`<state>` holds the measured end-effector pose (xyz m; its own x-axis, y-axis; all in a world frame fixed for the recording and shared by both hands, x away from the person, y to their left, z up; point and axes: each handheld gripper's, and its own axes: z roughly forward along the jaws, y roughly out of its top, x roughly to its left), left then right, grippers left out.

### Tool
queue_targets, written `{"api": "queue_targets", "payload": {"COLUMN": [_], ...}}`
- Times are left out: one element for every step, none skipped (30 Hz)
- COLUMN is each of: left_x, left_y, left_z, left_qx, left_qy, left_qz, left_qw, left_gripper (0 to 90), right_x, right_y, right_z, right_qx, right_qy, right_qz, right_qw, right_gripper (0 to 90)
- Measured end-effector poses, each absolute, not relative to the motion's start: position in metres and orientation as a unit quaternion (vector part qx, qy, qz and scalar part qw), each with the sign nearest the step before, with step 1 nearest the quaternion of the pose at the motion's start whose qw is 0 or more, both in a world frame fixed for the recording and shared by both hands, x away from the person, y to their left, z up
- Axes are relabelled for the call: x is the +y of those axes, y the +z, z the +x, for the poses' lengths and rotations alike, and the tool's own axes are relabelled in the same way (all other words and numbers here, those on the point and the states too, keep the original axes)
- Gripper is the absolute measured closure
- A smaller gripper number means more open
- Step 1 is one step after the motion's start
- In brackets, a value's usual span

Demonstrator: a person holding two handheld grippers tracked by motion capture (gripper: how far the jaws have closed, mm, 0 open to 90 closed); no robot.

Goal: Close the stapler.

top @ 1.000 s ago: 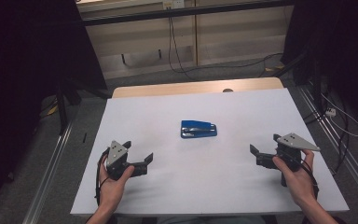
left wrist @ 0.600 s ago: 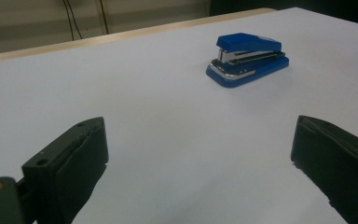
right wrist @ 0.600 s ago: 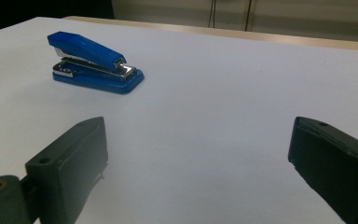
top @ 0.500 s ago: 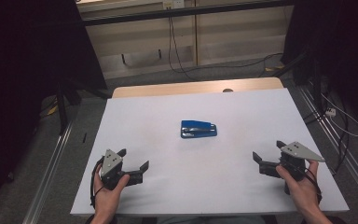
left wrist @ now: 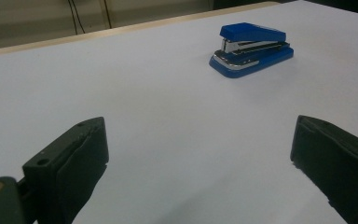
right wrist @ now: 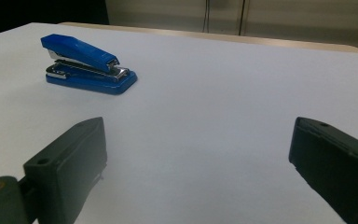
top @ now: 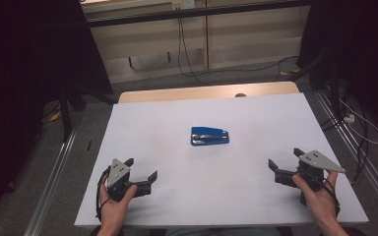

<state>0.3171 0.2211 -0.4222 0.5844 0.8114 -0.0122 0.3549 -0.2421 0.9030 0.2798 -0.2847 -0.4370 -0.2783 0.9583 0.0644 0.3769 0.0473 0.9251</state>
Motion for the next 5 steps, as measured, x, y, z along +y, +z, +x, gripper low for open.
{"api": "queue_targets", "payload": {"left_x": [0.2214,0.2215,0.2218,0.2220,0.2223], "left_y": [-0.4222,-0.4222,-0.4222,-0.4221,-0.4222], "left_z": [0.3175,0.3177,0.3180,0.3181,0.3185], "left_qx": [0.390,0.389,0.390,0.390,0.389], "left_qy": [0.240,0.240,0.239,0.239,0.240], "left_qz": [0.749,0.750,0.750,0.749,0.749], "left_qw": [0.478,0.478,0.479,0.479,0.480], "left_gripper": [4.2,4.2,4.2,4.2,4.2], "right_x": [-0.2848,-0.2844,-0.2841,-0.2835,-0.2831], "right_y": [-0.4372,-0.4376,-0.4379,-0.4382,-0.4382], "right_z": [0.2805,0.2814,0.2819,0.2824,0.2825], "right_qx": [0.654,0.654,0.654,0.655,0.655], "right_qy": [0.462,0.461,0.461,0.461,0.461], "right_qz": [0.511,0.511,0.511,0.511,0.511], "right_qw": [0.314,0.314,0.313,0.311,0.311], "right_gripper": [4.0,4.0,4.0,3.9,3.9]}}
